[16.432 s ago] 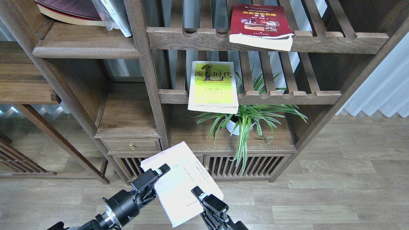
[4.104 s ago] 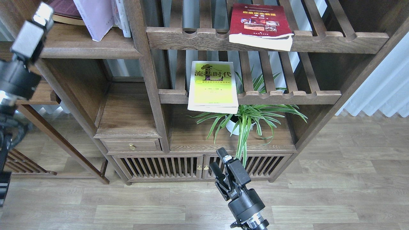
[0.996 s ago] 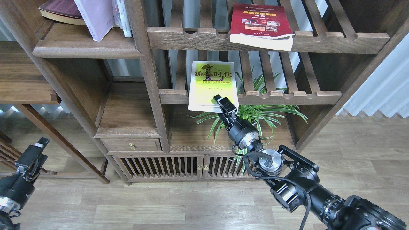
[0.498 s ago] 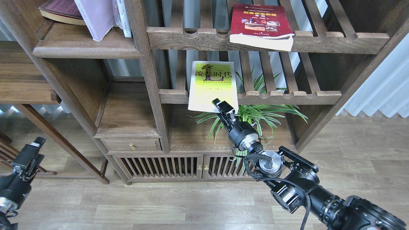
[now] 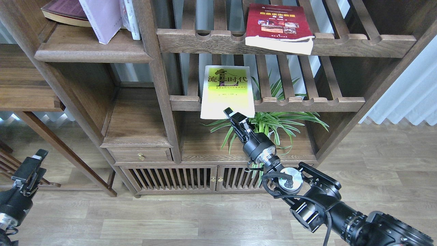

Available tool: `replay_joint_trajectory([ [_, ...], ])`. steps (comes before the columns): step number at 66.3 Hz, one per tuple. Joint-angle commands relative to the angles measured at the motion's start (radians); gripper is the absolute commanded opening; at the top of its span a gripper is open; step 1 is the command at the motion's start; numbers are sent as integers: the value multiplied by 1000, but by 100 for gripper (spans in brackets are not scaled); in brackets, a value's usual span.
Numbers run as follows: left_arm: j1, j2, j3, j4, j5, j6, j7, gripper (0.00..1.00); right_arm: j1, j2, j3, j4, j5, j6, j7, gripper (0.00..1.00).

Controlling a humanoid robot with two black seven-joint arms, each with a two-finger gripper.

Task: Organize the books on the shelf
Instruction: 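Grasp the yellow-green book's lower edge with the right gripper, then pull the yellow-green book down off the middle shelf with the right gripper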

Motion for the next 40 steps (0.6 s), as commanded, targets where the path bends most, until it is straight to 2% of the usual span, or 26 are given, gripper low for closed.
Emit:
replay_joint_trajectory([
  [1, 1, 0, 12, 3, 0, 0, 2, 95, -2, 0, 6, 8, 1, 17, 6, 5],
  [12, -5, 0, 16, 22, 2, 0, 2, 95, -49, 0, 43, 60, 2, 17, 2, 5],
  [23, -12, -8, 23, 46, 3, 0, 2, 94, -149, 0, 81, 221, -1, 17, -1, 5],
  [40, -20, -14, 29, 52, 2, 0, 2, 94, -256, 0, 147, 357, -42, 17, -6, 5],
])
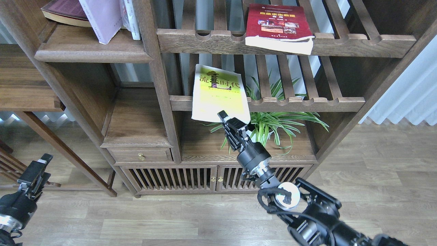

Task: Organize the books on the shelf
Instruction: 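Pull the yellow-green book down off the middle shelf with the right gripper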

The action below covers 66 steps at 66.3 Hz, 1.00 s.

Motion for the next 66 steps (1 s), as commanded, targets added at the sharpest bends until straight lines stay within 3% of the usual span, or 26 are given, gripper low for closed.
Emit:
replay_joint_trajectory([
  [1, -2, 0, 1, 1, 0, 0, 0, 94, -52, 0, 19, 74, -22, 0, -2, 5],
  [4, -8, -3, 2, 1, -2, 0, -2, 94, -108, 0, 19, 146, -42, 0, -3, 5],
  [25, -74, -66, 37, 1, -49, 0, -2, 93, -283, 0, 22, 283, -130, 0, -39, 5],
  [66, -77, -71, 87, -44, -201, 0, -3, 92, -503, 0, 13, 372, -245, 0, -89, 5],
])
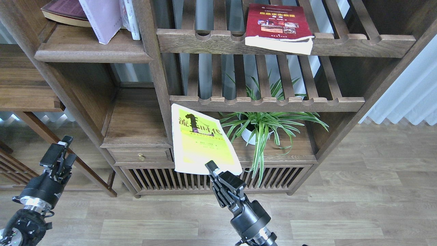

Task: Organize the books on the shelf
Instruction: 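Pull the yellow-green book down off the middle shelf with the right gripper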

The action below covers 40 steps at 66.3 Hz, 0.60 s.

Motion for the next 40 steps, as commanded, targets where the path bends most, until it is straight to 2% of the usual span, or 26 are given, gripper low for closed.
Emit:
replay_joint_trajectory([
  [1, 0, 6, 5, -2, -22, 0, 6, 92, -15, 0, -3, 0, -9, 0, -2, 5],
  [21, -4, 44, 14, -41, -22, 0, 13, 92, -16, 0, -24, -11, -11, 0, -28, 5],
  [31, -3, 112, 69, -54, -49, 0, 13, 91, -16, 0, -64, -18, -21, 0, -50, 6],
  [40, -2, 256, 204, -145, -172, 0, 15, 89, -13, 0, -70, -18, -24, 0, -57, 6],
])
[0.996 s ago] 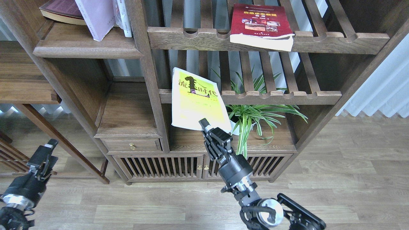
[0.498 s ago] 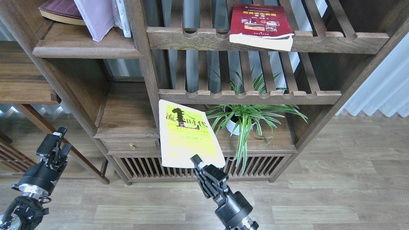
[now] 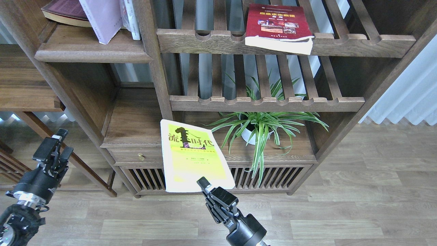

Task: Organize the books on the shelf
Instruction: 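Pull the yellow-green book down off the middle shelf with the right gripper, then grasp the yellow-green book with the left gripper from the right gripper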

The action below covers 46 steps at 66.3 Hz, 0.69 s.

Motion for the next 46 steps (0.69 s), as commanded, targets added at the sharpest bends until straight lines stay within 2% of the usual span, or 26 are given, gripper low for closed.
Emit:
replay_joint_trajectory([
  [1, 1, 106, 97, -63, -90, 0, 0, 89, 2, 0, -2, 0, -2, 0, -4, 6],
  [11, -4, 176, 159, -87, -168, 0, 2, 89, 5, 0, 4, -10, -3, 0, -17, 6],
  [20, -16, 215, 223, -86, -200, 0, 21, 89, 14, 0, 16, -29, -3, 0, -20, 6],
  [31, -47, 218, 272, -72, -211, 0, 51, 89, 38, 0, 33, -54, -3, 0, -36, 6],
  [46, -127, 222, 311, -63, -263, 0, 55, 87, 104, 0, 59, -94, 1, 0, -61, 6],
])
